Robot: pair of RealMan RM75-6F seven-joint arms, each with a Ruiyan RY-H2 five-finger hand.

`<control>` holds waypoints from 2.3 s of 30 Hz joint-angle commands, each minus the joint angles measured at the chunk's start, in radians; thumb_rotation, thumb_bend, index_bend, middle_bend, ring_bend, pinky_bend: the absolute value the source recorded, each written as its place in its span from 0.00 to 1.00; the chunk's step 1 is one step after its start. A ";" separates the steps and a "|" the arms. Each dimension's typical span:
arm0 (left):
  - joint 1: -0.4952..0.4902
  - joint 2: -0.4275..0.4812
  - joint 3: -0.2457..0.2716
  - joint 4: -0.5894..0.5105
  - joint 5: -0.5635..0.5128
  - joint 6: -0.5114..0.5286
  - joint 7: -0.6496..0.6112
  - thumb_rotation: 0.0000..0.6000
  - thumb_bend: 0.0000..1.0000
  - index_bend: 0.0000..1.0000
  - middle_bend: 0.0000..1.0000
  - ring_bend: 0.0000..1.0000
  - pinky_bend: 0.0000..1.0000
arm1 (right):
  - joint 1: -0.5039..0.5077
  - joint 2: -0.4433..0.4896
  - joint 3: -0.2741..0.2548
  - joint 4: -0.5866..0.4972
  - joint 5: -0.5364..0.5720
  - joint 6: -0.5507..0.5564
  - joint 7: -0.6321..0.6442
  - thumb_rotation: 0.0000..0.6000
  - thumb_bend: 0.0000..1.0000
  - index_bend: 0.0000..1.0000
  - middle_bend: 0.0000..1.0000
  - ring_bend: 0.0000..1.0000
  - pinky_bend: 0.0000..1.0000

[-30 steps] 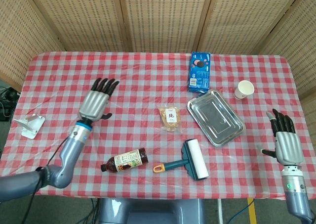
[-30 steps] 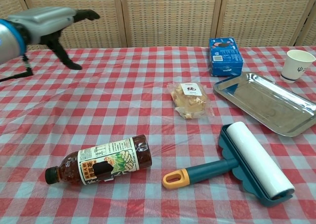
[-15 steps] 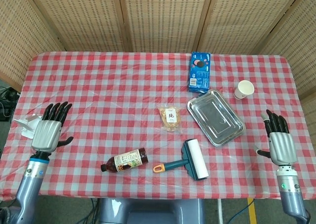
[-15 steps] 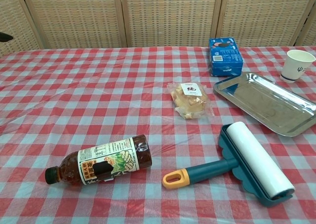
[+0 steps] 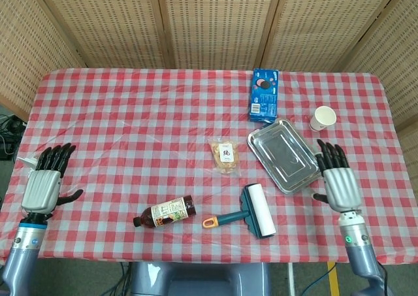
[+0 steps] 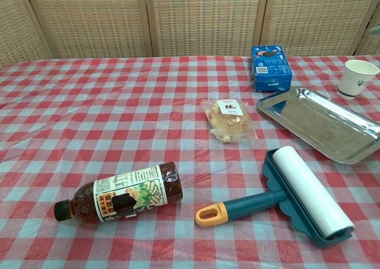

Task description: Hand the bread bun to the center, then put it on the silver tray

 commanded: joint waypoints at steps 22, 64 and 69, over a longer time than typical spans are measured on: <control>0.039 0.049 -0.047 -0.009 0.066 -0.051 -0.086 1.00 0.14 0.00 0.00 0.00 0.00 | 0.587 -0.264 0.239 -0.015 0.707 -0.476 -0.385 1.00 0.10 0.06 0.00 0.00 0.00; 0.061 0.066 -0.099 -0.006 0.094 -0.111 -0.134 1.00 0.14 0.00 0.00 0.00 0.00 | 0.739 -0.391 0.080 0.356 0.941 -0.548 -0.374 1.00 0.10 0.26 0.12 0.07 0.23; 0.063 0.068 -0.102 -0.009 0.095 -0.113 -0.142 1.00 0.14 0.00 0.00 0.00 0.00 | 0.725 -0.411 0.084 0.374 0.883 -0.524 -0.329 1.00 0.11 0.47 0.42 0.36 0.35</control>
